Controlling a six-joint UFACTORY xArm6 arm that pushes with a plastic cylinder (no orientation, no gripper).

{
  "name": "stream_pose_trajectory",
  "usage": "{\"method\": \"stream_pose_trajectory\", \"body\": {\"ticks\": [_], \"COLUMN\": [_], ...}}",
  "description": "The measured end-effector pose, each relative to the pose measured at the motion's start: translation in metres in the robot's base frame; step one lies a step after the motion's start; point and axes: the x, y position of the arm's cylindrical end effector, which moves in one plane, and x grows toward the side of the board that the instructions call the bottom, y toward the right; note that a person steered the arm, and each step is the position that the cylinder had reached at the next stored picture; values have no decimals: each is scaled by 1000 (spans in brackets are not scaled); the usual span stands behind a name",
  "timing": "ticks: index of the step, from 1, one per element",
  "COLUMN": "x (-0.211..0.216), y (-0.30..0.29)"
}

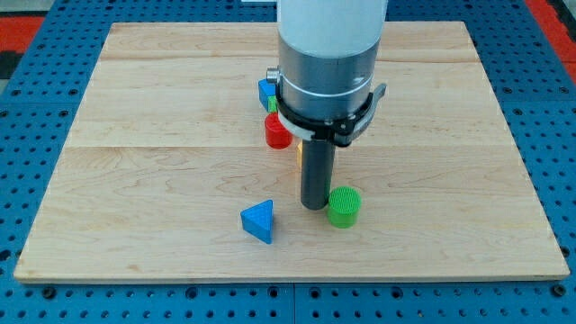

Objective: Nudge the blue triangle left a bit

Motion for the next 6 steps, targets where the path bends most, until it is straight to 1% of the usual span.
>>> {"method": "stream_pose_trajectory", "body": {"ticks": [2,4,6], "x": [34,51,51], "y": [-3,-47,-89]}}
